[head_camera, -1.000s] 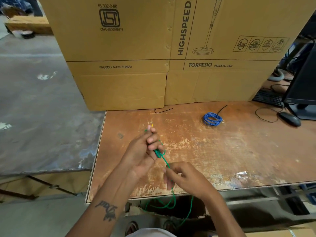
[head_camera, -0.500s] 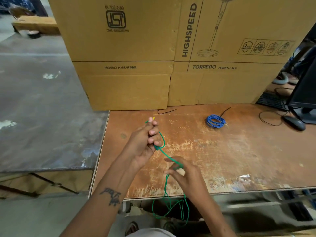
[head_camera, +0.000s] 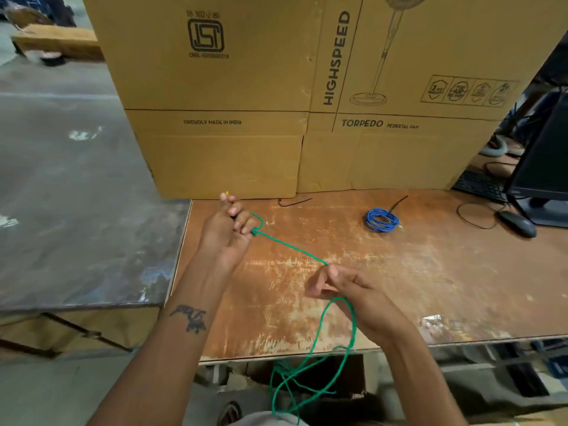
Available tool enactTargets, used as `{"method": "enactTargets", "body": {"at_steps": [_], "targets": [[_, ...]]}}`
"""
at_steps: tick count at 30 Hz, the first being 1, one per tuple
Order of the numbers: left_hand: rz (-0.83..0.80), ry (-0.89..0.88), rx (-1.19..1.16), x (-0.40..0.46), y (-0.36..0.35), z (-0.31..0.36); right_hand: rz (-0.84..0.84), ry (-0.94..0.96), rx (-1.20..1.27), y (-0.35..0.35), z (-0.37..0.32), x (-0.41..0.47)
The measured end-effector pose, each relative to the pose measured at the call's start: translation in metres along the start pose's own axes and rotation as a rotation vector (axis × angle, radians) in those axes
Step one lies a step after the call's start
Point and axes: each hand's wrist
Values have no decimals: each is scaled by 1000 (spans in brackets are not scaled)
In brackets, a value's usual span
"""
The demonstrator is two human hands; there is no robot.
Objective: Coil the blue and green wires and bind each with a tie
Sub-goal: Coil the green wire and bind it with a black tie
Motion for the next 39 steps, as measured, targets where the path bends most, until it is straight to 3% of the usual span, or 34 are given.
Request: {"method": "enactTargets", "body": {"at_steps": [1,2,6,8,9,11,12,13,14,16,17,20,24,26,28,31,34,39], "targets": [[-8,-24,2,6,0,4,71,95,-224,0,6,3],[-7,-51,25,12,0,8,136,125,-281,-4,5,5],[35,-114,154,27,1,2,255,-28,90,-29,-5,18],[61,-105,201,29,2,-7,288,-108,146,-36,-23,16],[66,-105,227,27,4,-12,289,-58,0,-37,-33,13],[54,-111,275,23,6,-21,381,220,-670,-35,-44,4],[39,-109,282,20,6,-26,399,312,-838,-35,-48,3],[24,-87,275,16,6,-31,358,367,-807,-38,-49,1],[1,-62,262,12,2,-35,305,352,-602,-45,-49,2],[-25,-52,238,11,-5,-39,223,183,-158,-53,-45,10],[-27,-61,252,10,-6,-39,201,117,-55,-51,-42,10],[-1,-70,229,16,-11,-34,160,119,-83,-33,-40,13],[-6,-45,260,22,-9,-28,48,17,328,-25,-42,13],[-59,24,308,18,-10,-28,56,-43,301,-29,-39,21],[-130,113,366,9,-12,-30,41,-76,15,-27,-35,30],[-251,229,347,-14,-20,-27,28,-324,-233,-23,-20,40],[-399,250,557,-38,-25,-19,245,-485,-152,-17,-10,49],[-539,317,1049,-63,2,-35,505,-365,17,-16,-9,67]]}}
Point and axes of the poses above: each hand's wrist, its own x-axis towards the middle knuckle, its own y-axis out of the back of the hand, z = x × y, and after that the axes turned 7 degrees about z, right-handed
